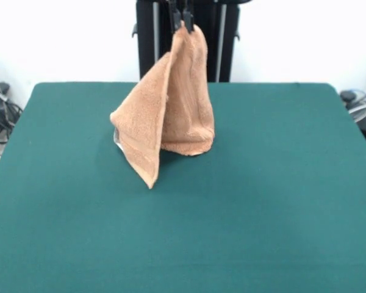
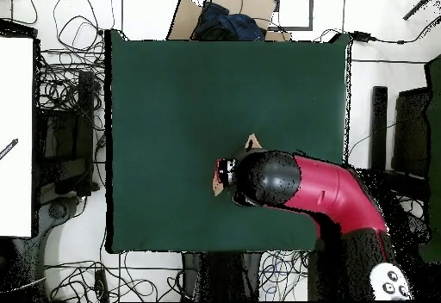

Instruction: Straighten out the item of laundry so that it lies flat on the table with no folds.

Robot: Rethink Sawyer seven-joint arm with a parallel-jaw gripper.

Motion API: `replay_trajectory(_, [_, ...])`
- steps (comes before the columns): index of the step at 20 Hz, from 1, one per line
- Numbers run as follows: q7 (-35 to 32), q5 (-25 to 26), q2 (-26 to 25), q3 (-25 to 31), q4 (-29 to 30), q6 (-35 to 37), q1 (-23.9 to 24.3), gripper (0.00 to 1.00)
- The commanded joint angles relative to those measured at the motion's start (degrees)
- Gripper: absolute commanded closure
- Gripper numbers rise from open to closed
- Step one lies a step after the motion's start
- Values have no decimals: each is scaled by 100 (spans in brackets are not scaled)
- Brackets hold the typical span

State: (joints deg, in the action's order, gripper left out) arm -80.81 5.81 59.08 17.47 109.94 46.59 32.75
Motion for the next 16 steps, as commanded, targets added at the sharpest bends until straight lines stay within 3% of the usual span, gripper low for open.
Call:
replay_trajectory(1, [-300, -32, -320, 408, -33, -305, -227, 100])
replay_trajectory(10, [-375, -33, -172, 296, -104, -128, -386, 100])
replay_trajectory(16, [-484, -12, -393, 289, -215, -278, -509, 100])
